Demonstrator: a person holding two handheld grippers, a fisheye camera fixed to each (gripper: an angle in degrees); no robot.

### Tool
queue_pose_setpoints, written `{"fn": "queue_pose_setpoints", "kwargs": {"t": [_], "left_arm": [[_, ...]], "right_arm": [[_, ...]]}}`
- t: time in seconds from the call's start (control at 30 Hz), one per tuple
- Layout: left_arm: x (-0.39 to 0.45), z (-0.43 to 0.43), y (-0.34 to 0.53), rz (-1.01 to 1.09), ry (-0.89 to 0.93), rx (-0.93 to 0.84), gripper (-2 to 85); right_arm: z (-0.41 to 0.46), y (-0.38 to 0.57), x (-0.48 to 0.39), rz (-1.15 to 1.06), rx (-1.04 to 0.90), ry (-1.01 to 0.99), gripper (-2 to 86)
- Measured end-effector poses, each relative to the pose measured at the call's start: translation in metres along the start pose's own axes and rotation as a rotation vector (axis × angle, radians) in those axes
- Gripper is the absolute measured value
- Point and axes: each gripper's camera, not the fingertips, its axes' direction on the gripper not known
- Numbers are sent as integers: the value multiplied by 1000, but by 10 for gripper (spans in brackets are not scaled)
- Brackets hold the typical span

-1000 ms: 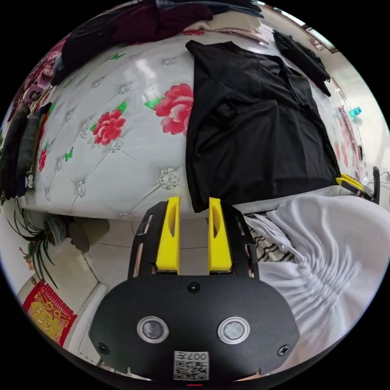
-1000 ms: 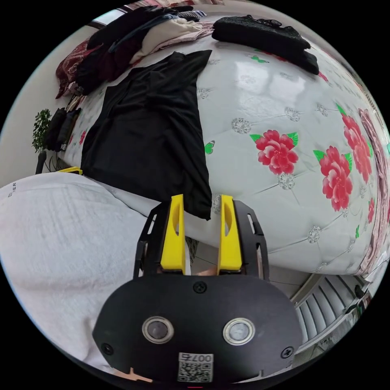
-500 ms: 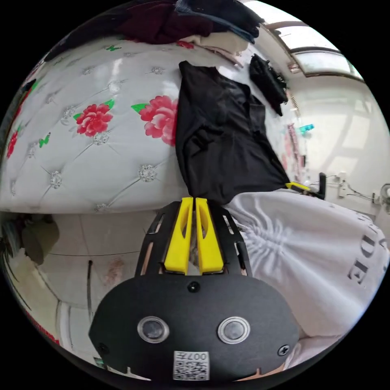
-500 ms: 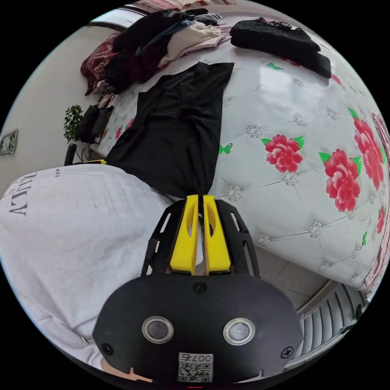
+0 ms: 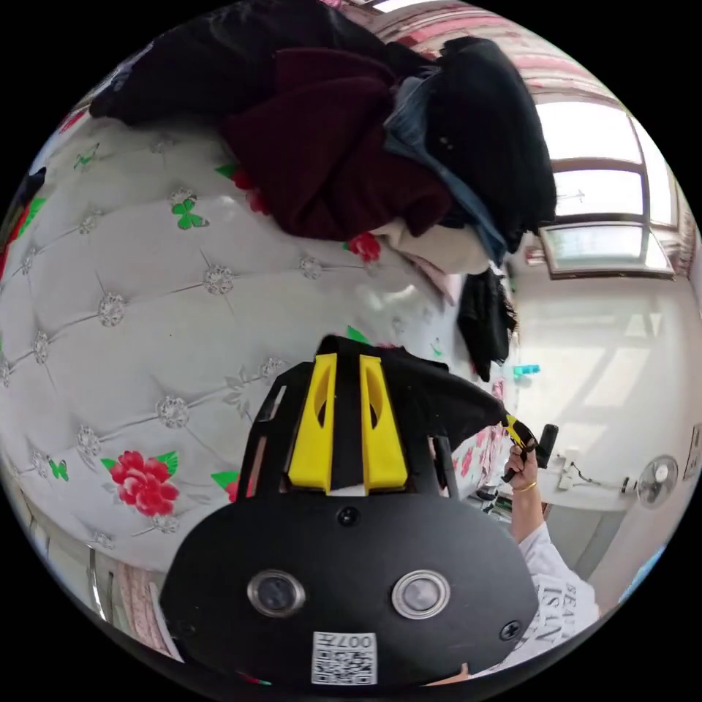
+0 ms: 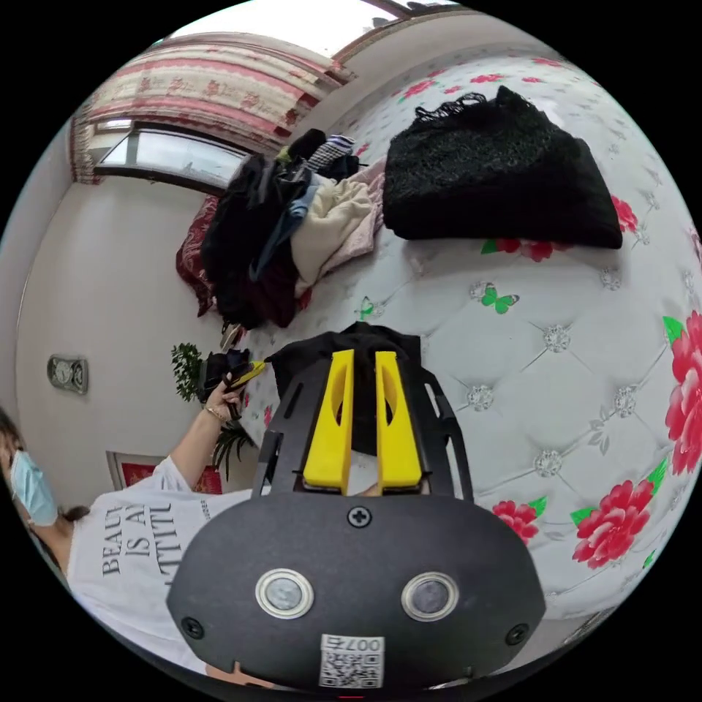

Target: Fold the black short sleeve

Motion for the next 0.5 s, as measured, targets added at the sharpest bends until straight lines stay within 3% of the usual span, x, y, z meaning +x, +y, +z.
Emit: {"fn": "queue_pose_setpoints", "kwargs": {"t": [0.13, 0.3, 0.5], "left_arm": [[2, -4, -6, 38, -60, 49, 77], [0, -25, 73, 173, -219, 47, 75], [-34, -12, 134, 47, -153, -37, 77]], "right_arm": [[26, -3, 41, 102, 14, 17, 43], [15, 83, 90, 251, 107, -25, 61], [37, 165, 134, 477, 111, -157, 56]]}}
